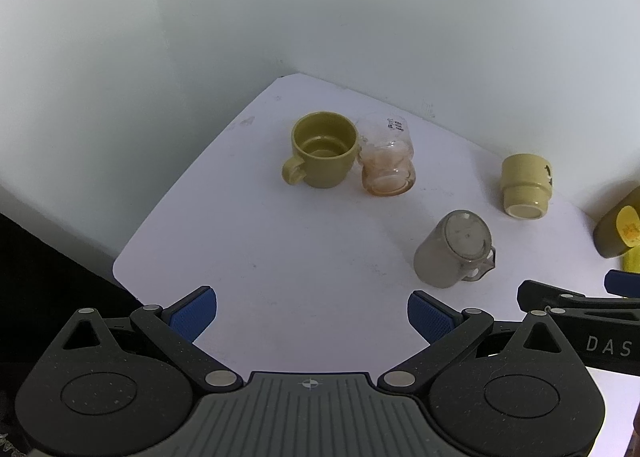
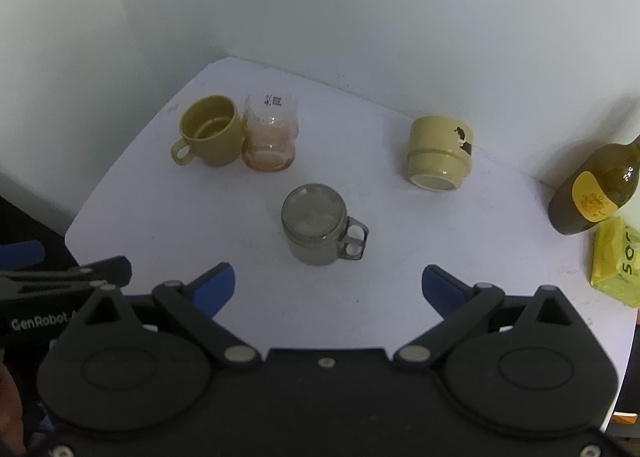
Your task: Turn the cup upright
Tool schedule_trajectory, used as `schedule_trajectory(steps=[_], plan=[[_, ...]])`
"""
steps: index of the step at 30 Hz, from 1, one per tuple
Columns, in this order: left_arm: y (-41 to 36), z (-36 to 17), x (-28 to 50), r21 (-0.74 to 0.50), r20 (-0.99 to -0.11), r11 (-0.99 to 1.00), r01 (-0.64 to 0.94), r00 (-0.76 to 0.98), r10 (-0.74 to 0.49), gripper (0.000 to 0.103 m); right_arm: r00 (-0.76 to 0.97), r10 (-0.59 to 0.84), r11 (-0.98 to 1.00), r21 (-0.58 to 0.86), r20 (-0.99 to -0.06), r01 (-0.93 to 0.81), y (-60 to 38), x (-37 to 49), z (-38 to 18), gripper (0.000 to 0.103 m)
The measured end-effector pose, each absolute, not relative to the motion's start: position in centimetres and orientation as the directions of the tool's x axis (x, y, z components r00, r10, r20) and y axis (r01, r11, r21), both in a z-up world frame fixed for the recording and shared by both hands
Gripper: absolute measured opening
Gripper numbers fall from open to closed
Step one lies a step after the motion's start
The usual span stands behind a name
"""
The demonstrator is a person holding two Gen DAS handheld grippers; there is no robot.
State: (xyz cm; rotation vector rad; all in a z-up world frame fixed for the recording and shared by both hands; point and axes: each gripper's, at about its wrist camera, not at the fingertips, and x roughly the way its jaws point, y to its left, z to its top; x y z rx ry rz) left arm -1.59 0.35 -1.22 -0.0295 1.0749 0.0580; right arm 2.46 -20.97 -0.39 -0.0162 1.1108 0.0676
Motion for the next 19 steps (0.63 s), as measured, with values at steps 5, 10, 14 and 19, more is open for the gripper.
schedule_trajectory(steps=[5,10,14,19], plan=[[0.14,-1.13,-1.77,0.008,-0.878,0.998,-0.063,0.477,0.038,0.103,0.443,0.046,0.998,0.019,-0.895,-0.065,-20.83,2.41,-0.54,0.101],[0.28,-1.0,-1.93,0.01,-0.878,0.998,-0.065,0.478,0.04,0.103,0.442,0.047,0.998,0.02,-0.896,-0.064,-20.76,2.45,-0.57,0.101],[0.32,-0.97,-2.0,0.01,-0.877,0.998,-0.064,0.479,0.039,0.103,0.443,0.048,0.998,0.021,-0.895,-0.064,-20.63,2.44,-0.58,0.101],[0.53,-0.81,-2.17,0.015,-0.875,0.998,-0.068,0.482,0.046,0.103,0.444,0.048,0.997,0.019,-0.895,-0.069,-20.57,2.41,-0.51,0.101]])
